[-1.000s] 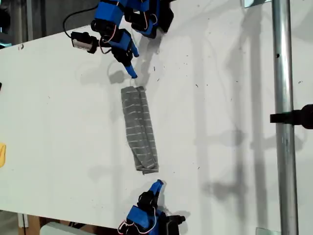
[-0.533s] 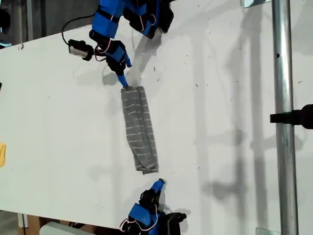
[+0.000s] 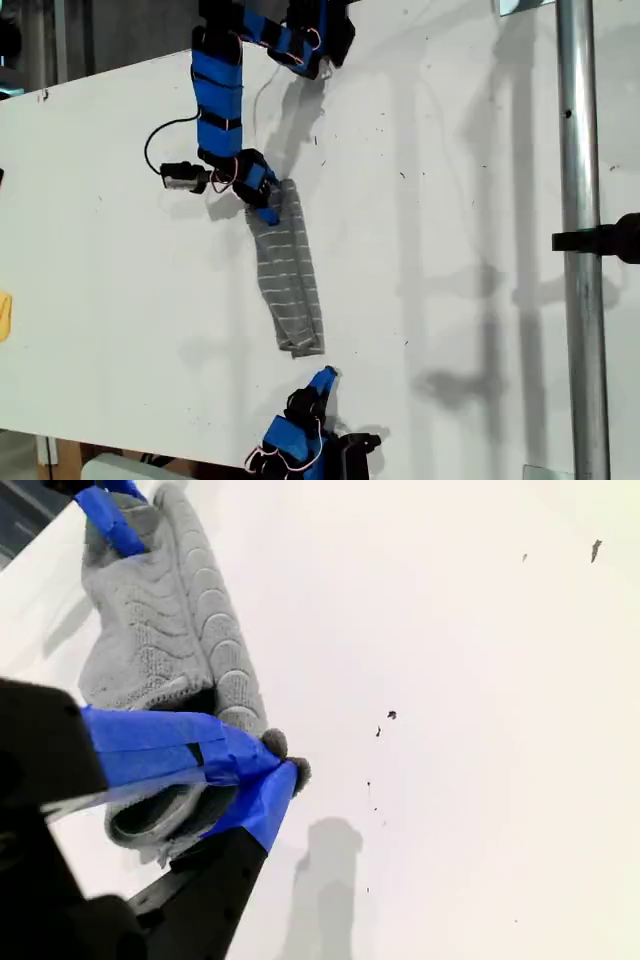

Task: Grasp corners of a towel and fold twice.

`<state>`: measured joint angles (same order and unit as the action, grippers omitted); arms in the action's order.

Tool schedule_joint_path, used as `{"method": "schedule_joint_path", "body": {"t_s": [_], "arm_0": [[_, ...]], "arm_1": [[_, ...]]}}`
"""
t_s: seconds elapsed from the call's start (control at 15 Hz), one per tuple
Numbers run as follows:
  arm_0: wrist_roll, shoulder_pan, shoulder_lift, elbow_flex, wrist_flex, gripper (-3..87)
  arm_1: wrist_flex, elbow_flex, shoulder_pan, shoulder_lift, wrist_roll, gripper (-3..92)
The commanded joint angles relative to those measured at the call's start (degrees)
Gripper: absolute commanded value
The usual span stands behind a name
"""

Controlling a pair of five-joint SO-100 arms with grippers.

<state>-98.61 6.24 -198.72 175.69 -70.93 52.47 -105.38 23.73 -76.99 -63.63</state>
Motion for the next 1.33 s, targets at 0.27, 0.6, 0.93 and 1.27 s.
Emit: {"method": "schedule_joint_path", "body": {"t_s": [0.27,0.6,0.93,1.27], "arm_0": [[-1.41,2.11,-0.35,-0.7,-0.88,-2.6],[0.26,1.05,-0.35,-0.44,-0.7,-2.6],[1.67,-0.53,-0.35,0.26,-0.09,-2.6],[-10.11,-0.79,-0.35,2.46,-2.2,-0.4]], "arm_1": [[6.24,6.33,-3.52,-0.26,0.26,4.1],[30.67,-14.94,-8.17,-44.91,-11.95,-0.2],[34.45,-5.1,-15.12,-49.57,-15.38,-0.2],[-4.66,1.49,-14.77,-16.52,-9.76,13.3]]}}
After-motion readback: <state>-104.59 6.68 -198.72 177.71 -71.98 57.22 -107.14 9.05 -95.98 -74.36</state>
